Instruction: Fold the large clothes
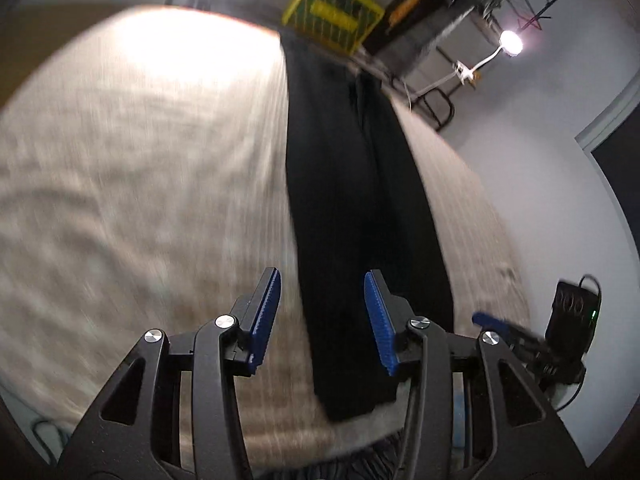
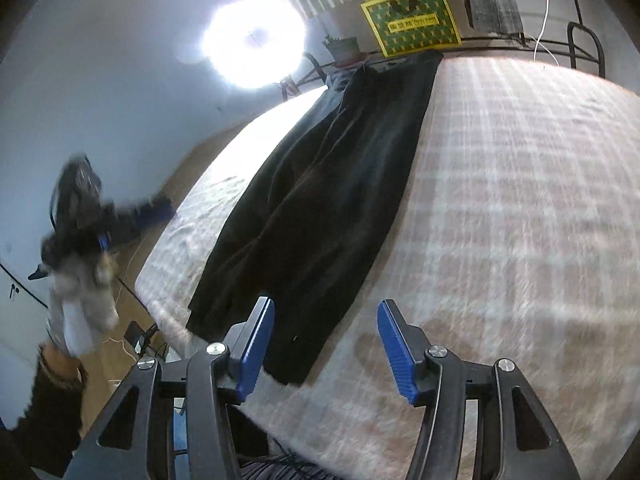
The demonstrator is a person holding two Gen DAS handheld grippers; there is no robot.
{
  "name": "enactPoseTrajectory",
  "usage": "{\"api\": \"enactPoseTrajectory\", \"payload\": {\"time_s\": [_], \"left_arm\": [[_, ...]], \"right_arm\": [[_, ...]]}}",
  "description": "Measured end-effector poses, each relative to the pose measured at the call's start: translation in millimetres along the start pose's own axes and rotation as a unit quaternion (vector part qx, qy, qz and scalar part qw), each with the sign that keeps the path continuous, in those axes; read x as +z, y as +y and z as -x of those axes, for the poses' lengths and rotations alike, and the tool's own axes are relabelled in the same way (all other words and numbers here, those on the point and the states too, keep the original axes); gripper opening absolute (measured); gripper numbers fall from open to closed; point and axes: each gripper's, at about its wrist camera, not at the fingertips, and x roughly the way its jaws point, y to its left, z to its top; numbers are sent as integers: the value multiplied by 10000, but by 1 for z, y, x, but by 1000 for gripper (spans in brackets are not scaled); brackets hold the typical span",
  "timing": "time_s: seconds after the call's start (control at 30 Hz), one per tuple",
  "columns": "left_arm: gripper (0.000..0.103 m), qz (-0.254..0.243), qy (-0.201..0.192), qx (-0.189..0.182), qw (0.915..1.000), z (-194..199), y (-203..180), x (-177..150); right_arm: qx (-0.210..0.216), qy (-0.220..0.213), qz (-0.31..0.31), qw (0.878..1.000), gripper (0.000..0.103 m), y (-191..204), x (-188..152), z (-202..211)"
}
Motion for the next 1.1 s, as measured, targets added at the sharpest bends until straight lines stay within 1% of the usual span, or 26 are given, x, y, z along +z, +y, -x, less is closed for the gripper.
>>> {"api": "enactPoseTrajectory", "payload": {"time_s": [0.1, 0.17, 0.27, 0.33, 0.4, 0.43, 0.47, 0.5, 0.53, 0.57, 0.6, 0.63, 0.67, 0.73, 0.77, 0.83, 0.87, 0.9, 0.93, 0.97, 1.03, 1.1], "left_arm": [[44, 84, 157, -183, 9997, -11, 5, -21], [44, 129, 268, -390, 9988, -17, 4, -29], [44, 44, 407, -599, 9974, -24, -5, -37], [44, -44, 404, -579, 9975, -27, -10, -39], [44, 83, 321, -694, 9970, -28, -7, -37], [44, 225, 306, -827, 9958, -28, -3, -36], [42, 373, 299, -977, 9941, -29, 1, -35], [38, 482, 292, -1078, 9926, -30, 3, -35], [23, 538, 281, -1118, 9919, -31, 5, -36], [14, 542, 263, -1111, 9920, -33, 5, -36], [14, 546, 224, -1134, 9918, -34, 6, -36], [12, 564, 176, -1170, 9914, -33, 4, -35], [11, 552, 117, -1200, 9912, -30, 1, -34], [10, 545, -36, -1330, 9896, -20, -3, -32], [10, 572, -169, -1469, 9874, -8, -5, -31], [10, 521, -381, -1596, 9851, 10, -8, -31], [10, 488, -455, -1568, 9854, 15, -8, -33], [10, 485, -431, -1527, 9861, 14, -5, -35], [10, 479, -322, -1437, 9879, 8, -2, -37], [10, 500, -163, -1298, 9901, -2, 2, -40], [10, 683, 56, -1196, 9905, -20, 11, -44], [10, 745, 52, -1195, 9900, -25, 15, -48]], "right_arm": [[0, 50, -131, 9999, 57, -1, -11, -3], [40, 62, -319, 9995, 56, -6, -16, -6], [282, 69, -694, 9972, 56, -16, -23, -8], [418, 73, -838, 9956, 56, -20, -28, -10], [460, 33, -835, 9954, 56, -19, -30, -12], [504, 20, -852, 9951, 56, -19, -30, -14], [581, 21, -884, 9944, 56, -17, -30, -15], [673, 37, -925, 9934, 56, -17, -29, -18], [719, 37, -916, 9932, 55, -15, -29, -21], [741, 55, -879, 9934, 44, -12, -30, -21], [828, 186, -864, 9926, 33, -10, -30, -28], [863, 232, -895, 9920, 16, -10, -29, -29], [866, 236, -929, 9916, 12, -10, -30, -29], [903, 174, -926, 9914, 10, -9, -29, -23], [1001, 62, -976, 9902, 10, -10, -27, -12], [1144, -181, -982, 9884, 10, -10, -21, 12], [1135, -263, -943, 9887, 9, -11, -18, 21], [1097, -335, -894, 9894, 9, -10, -17, 29], [1082, -356, -870, 9897, 9, -11, -18, 31], [1064, -279, -839, 9904, 9, -11, -20, 26], [893, 14, -796, 9928, 9, -11, -26, 7], [765, 261, -810, 9934, 9, -13, -34, -12]]}}
